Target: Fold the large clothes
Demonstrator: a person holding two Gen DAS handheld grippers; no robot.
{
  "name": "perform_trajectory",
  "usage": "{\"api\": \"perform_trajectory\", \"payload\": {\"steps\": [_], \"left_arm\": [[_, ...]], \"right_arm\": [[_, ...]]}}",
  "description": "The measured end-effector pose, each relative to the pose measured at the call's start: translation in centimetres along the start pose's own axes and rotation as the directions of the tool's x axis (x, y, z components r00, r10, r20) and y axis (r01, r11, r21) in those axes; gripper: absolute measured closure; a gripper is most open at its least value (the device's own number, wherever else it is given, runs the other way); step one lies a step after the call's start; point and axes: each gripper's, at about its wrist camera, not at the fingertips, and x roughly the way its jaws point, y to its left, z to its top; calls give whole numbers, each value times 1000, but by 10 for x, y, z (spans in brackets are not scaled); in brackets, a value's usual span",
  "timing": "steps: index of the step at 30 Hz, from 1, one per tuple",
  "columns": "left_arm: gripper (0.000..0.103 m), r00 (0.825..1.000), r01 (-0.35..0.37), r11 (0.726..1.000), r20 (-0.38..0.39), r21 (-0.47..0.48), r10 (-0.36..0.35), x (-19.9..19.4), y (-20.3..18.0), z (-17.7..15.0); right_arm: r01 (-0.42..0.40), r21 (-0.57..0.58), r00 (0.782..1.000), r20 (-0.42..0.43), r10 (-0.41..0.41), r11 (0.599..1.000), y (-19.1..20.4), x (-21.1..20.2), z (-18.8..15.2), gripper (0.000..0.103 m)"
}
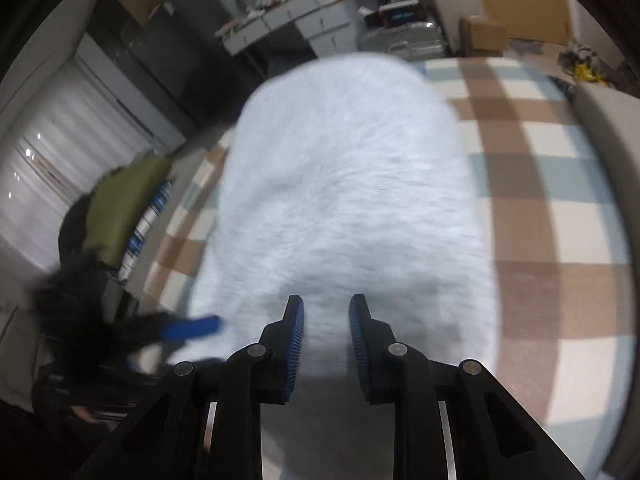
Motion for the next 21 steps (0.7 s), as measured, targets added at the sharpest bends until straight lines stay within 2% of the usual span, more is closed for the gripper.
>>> {"api": "perform_trajectory", "payload": {"steps": [3,5,6,7,9,10,12,13,14,15,16,17,19,21], "left_arm": [[52,997,48,998,54,44,-50,-23,-4,27],[38,996,49,996,70,69,-54,-26,-11,55],[33,995,75,994,61,76,-79,-21,-15,68],[30,995,95,992,34,81,-98,-12,-17,80],[30,997,78,996,-20,51,-77,13,-11,95],[30,996,73,996,-52,46,-71,26,-10,98],[30,984,23,997,-177,77,-9,64,6,92],[31,973,31,999,-231,44,-20,79,20,85],[31,972,56,998,-230,0,-54,83,30,78],[31,975,102,994,-195,-50,-110,78,42,74],[37,975,124,989,-177,-84,-137,72,50,71],[43,976,123,987,-171,-98,-139,68,55,69],[43,974,144,983,-157,-114,-160,62,60,63],[43,979,127,988,-150,-89,-139,58,57,57]], "right_arm": [[-68,66,998,5,68,995,-9,3,-2,79],[-110,103,994,30,107,989,-17,4,-7,80],[-124,112,992,49,120,986,-21,3,-10,83],[-140,128,989,64,132,982,-26,2,-13,85],[-174,181,983,87,161,968,-37,0,-17,95],[-194,204,979,96,178,960,-42,-3,-19,96],[-226,210,973,100,209,951,-46,-11,-21,97],[-235,197,970,109,217,952,-45,-20,-20,94],[-228,175,970,126,207,958,-45,-30,-17,93],[-210,146,971,142,190,967,-41,-41,-11,93],[-193,109,972,155,175,975,-36,-51,-5,93],[-161,57,975,166,150,985,-28,-61,6,91],[-64,-27,983,173,68,998,-10,-66,38,92],[28,-76,989,147,-17,997,6,-52,71,92]]}}
